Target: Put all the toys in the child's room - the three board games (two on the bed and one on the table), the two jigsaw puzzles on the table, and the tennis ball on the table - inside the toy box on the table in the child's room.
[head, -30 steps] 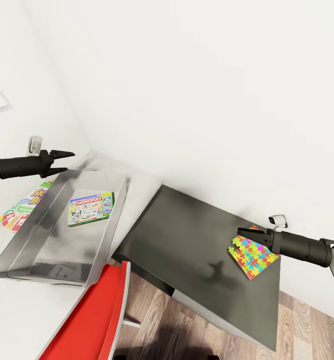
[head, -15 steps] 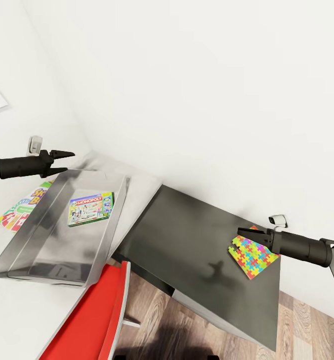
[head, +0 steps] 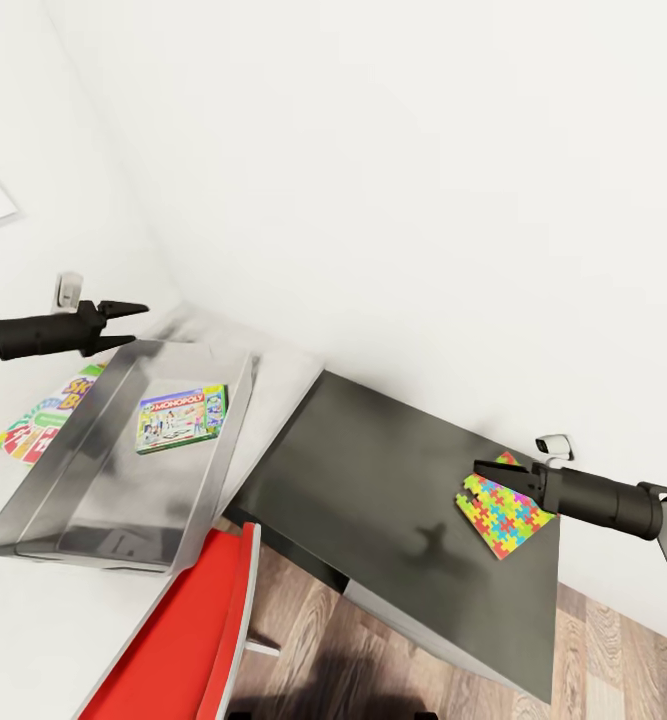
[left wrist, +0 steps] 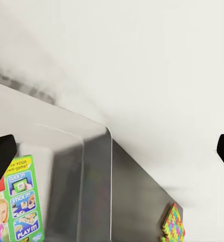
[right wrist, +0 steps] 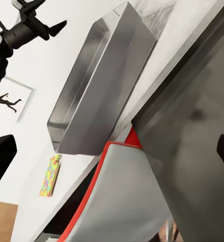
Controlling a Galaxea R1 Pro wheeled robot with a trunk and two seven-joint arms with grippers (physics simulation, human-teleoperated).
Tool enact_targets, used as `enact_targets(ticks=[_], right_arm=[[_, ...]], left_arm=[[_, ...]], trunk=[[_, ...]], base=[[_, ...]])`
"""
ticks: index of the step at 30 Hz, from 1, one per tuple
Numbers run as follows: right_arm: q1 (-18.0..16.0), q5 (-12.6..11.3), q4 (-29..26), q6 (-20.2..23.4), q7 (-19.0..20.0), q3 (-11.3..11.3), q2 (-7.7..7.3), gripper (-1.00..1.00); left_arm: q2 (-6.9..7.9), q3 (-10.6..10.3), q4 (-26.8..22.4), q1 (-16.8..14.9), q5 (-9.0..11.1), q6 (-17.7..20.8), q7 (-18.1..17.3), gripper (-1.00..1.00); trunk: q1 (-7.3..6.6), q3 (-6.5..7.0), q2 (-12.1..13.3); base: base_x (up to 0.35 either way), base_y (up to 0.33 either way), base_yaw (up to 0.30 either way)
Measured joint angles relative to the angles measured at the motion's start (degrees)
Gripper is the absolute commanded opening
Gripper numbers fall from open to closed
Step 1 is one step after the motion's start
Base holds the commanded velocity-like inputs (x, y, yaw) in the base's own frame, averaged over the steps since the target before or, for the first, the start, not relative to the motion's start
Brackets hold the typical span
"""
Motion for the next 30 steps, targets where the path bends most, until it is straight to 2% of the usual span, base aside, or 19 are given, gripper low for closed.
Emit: enact_targets(ticks=[7,22,28,30], right_arm=[[0.61,-0.03,0.04,0.00,0.07,0.03,0.20,1.00],[0.98,0.05,0.06,0.00,0.03,0.08,0.33,1.00],[1.01,0.13,0.06,0.00,-0.15,0.08,0.35,1.00],[1.03,0.18,0.06,0.00,-0.27,0.05,0.35,1.00]], left_arm=[[0.07,1.23,-0.77,0.57,0.28,0.00,-0.10,1.00],[-0.19,1.75,-1.47,1.25,0.76,0.00,-0.28,1.00],[-0.26,1.78,-1.80,1.30,2.40,0.00,-0.29,1.00],[-0.29,1.69,-2.37,1.35,3.95,0.00,-0.25,1.00]], trunk=[[0.00,0.47,0.00],[0.00,1.78,0.00],[0.00,2.33,0.00],[0.00,2.52,0.00]], base=[[0.000,0.000,0.000],[0.000,0.000,0.000],[0.000,0.000,-0.001],[0.000,0.000,-0.023]])
